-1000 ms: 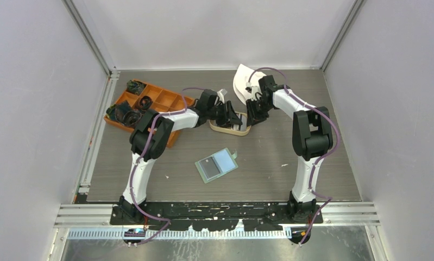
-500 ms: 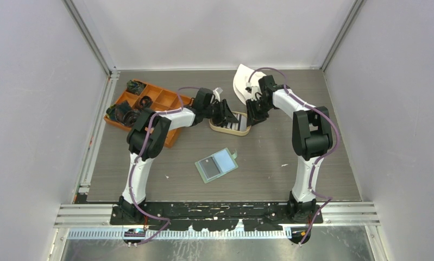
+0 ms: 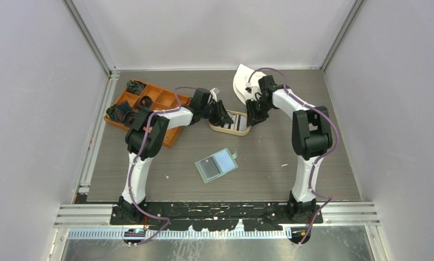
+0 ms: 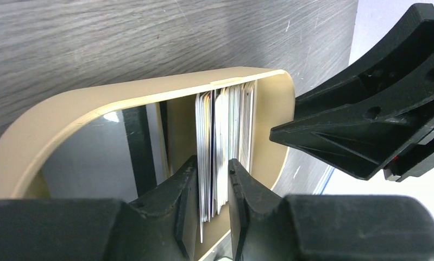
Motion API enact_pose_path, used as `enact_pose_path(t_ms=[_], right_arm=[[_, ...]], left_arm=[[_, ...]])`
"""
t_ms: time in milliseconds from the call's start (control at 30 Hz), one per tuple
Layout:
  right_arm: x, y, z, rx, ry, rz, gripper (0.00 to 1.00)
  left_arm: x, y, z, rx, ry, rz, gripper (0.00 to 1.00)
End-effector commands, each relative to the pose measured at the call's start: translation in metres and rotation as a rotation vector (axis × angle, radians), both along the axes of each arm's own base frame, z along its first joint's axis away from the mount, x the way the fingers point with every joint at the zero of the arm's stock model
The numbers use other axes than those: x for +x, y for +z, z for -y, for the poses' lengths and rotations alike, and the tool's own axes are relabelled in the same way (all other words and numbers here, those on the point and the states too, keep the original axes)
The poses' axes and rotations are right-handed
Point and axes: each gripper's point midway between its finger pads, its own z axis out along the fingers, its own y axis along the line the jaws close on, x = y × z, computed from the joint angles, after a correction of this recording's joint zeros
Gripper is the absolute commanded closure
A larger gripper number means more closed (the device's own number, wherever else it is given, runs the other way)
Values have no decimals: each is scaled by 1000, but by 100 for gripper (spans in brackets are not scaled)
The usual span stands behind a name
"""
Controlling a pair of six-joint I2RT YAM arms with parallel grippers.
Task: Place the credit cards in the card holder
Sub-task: Pick up the credit card from the storage box.
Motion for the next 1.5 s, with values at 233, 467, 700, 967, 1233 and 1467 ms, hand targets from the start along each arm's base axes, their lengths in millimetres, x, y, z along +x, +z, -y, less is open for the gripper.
enact_pose_path(t_ms=[233,467,700,967,1233,1467], right_arm=[[9,14,-12,42,15,31,68],[9,15,-12,39,22,33,62],[10,21,-10,29,34,59,48],[11,34,-6,13,56,103,36],[8,65,2,-13,99,206,27],[-14,134,2,69,167,383,27]], left_arm=[[16,42,-12,13,16,126,88],[20,53,-17,33,30,187,99],[22,69,-28,63,60,271,100],[21,82,-33,83,53,316,100],[8,122,-38,19,43,432,100],[-44,186,-46,-245,27,622,100]])
